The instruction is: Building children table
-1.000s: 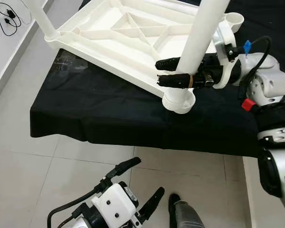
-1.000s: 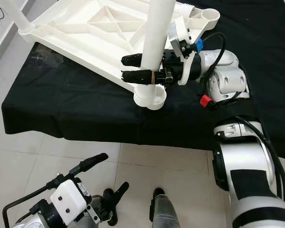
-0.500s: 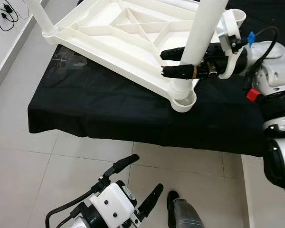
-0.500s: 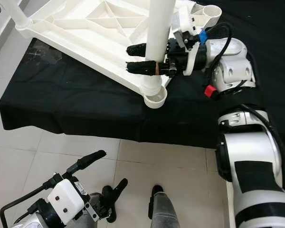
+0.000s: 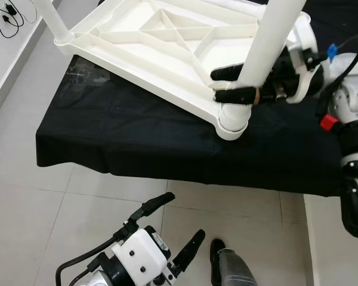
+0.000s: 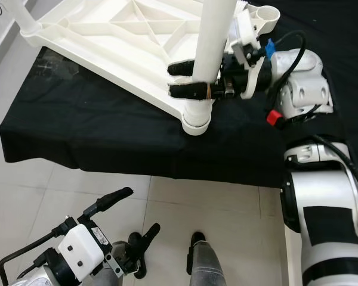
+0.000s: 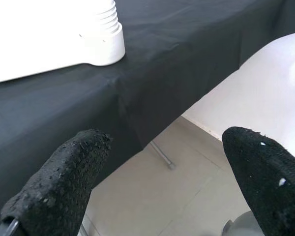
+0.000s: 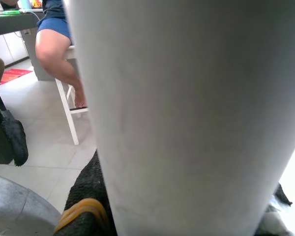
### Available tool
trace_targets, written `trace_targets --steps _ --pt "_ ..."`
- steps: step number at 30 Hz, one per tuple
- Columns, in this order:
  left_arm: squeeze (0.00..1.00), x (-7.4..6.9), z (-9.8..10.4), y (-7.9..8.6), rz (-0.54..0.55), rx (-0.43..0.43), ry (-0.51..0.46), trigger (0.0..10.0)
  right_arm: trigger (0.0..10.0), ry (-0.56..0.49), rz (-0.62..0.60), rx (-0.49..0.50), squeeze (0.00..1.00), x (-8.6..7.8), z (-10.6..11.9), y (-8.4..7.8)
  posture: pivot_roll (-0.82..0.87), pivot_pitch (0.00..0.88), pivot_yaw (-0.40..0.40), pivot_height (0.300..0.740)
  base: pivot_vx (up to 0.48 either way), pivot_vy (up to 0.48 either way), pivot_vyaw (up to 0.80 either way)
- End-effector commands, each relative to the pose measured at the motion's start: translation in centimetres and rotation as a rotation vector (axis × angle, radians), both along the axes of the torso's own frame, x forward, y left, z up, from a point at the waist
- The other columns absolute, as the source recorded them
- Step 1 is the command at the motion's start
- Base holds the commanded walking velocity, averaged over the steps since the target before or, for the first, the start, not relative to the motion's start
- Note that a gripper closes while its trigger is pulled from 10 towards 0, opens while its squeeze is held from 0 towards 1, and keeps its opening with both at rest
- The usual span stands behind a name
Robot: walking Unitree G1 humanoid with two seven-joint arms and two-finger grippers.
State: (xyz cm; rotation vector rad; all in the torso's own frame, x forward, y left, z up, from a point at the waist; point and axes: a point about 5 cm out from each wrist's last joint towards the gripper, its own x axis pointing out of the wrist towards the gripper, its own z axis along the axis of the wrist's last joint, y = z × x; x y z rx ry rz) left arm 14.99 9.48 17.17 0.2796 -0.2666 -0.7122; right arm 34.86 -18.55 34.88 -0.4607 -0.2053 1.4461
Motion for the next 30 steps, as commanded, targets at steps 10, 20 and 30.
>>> trace_targets --steps 10,20,30 --pt "0.0 -0.2 -0.6 0.0 -0.012 -0.009 0.031 10.0 10.0 0.104 0.035 -0.073 0.0 -0.3 -3.0 0.3 0.06 0.434 0.066 0.74 0.0 0.0 0.0" --pt "0.0 0.0 -0.7 0.0 -0.013 -0.009 0.03 10.0 10.0 0.104 -0.027 -0.112 0.0 0.5 -4.3 1.4 0.05 0.433 0.065 0.74 0.0 0.0 0.0" --pt "0.0 0.2 -0.7 0.0 -0.013 -0.01 0.027 10.0 10.0 0.124 -0.21 -0.1 0.0 1.5 -5.5 1.3 0.04 0.426 0.062 0.74 0.0 0.0 0.0"
